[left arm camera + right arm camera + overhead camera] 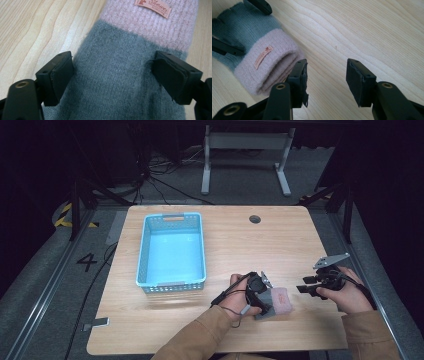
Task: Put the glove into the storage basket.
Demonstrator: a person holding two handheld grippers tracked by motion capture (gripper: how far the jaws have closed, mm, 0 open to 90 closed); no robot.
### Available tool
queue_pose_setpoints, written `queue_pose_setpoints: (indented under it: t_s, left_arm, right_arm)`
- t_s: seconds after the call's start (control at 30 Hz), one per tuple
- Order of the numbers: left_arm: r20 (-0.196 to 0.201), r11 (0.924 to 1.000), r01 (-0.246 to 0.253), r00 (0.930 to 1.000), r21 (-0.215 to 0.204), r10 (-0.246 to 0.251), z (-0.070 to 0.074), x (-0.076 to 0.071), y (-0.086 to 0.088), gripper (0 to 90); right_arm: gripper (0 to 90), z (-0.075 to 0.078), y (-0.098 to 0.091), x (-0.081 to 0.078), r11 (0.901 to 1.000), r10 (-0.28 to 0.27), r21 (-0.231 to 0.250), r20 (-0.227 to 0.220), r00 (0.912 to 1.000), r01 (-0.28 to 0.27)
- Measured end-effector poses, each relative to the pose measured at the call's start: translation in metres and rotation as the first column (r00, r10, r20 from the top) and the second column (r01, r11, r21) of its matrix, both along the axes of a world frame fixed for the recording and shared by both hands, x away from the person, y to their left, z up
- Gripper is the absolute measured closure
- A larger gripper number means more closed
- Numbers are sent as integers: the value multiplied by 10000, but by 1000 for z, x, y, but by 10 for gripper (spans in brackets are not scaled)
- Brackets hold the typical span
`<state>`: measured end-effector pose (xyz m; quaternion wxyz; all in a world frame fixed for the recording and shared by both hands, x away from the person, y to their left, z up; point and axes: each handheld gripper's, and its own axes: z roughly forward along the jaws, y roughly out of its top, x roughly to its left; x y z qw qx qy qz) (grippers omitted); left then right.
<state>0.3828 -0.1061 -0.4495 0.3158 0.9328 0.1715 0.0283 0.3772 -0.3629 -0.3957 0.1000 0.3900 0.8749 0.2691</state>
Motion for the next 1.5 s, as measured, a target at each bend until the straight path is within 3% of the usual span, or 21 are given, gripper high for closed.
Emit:
queue_pose_setpoints:
  t_s: [0.13,0.27,0.37,0.53,0.67,0.9,1.5]
  left_arm:
    - [167,9994,-151,9998,327,146,2,-5,-3,219]
    - [187,9993,-130,9998,352,123,3,-6,-3,250]
    - [206,9992,-159,9997,375,151,5,-9,-4,324]
    - [206,9997,-24,9998,252,19,6,-14,-5,522]
    - [-168,9999,-155,9997,-22,154,7,-14,-2,630]
    - [-371,9989,-357,9987,-312,345,13,-13,4,666]
    - [-120,9917,-911,9958,-909,904,64,-12,61,671]
  right_arm:
    - [529,-1,1,0,10000,-76,-25,-9,10000,76]
    - [533,-1,2,0,10000,-30,-8,-11,10000,30]
    - [534,-1,2,1,10000,-83,20,-17,10000,84]
    - [539,-1,3,2,10000,-70,38,-50,10000,70]
    - [545,0,4,4,10000,-18,66,-23,10000,18]
    - [558,3,4,10,9999,1,153,0,10000,-1]
    - [561,12,21,37,9980,464,422,190,9987,-472]
